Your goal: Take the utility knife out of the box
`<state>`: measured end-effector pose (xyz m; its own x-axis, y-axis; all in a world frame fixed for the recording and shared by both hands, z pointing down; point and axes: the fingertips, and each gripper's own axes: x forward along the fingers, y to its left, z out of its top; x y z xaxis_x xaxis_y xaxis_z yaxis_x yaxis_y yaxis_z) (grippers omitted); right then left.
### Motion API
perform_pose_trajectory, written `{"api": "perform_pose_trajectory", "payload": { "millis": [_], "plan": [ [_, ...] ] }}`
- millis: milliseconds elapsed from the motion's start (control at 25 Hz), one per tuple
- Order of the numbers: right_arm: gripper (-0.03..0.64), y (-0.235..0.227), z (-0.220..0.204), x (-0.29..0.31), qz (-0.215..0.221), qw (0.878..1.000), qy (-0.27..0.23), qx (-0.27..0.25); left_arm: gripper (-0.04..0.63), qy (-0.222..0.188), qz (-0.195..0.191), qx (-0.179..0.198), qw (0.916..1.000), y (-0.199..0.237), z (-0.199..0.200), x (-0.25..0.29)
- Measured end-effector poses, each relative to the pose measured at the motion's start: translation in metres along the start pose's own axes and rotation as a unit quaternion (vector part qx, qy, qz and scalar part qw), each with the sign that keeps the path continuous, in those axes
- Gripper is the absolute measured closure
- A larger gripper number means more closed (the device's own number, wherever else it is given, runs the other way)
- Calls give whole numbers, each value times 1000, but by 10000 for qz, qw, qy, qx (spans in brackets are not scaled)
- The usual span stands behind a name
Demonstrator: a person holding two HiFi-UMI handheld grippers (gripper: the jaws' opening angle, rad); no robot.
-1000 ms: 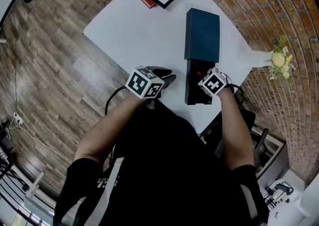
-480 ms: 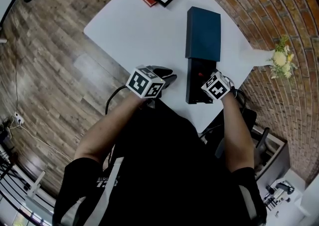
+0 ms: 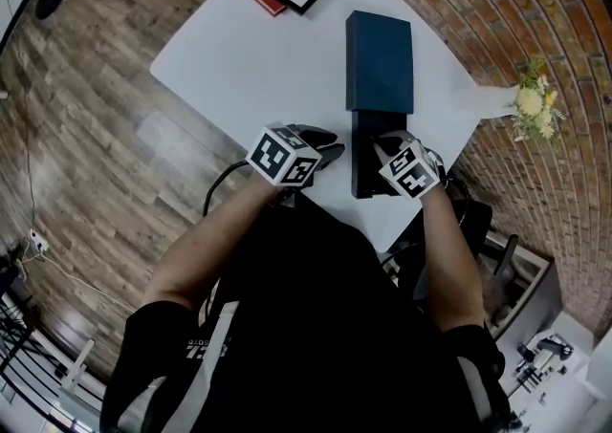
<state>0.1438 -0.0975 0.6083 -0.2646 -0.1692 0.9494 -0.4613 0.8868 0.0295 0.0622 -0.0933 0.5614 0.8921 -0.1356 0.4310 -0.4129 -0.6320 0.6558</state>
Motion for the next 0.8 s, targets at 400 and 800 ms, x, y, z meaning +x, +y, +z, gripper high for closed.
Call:
{"api": "perform_pose_trajectory", "payload": {
  "millis": [400,800],
  "plan": [
    [618,-4,0,11,45,9992,133,-375,492,45,-35,-34,10000,5,-3,-2],
    [489,3,-34,35,253,9886,1064,-1031,492,-47,149,-63,9999,20,1,-16]
  ]
}}
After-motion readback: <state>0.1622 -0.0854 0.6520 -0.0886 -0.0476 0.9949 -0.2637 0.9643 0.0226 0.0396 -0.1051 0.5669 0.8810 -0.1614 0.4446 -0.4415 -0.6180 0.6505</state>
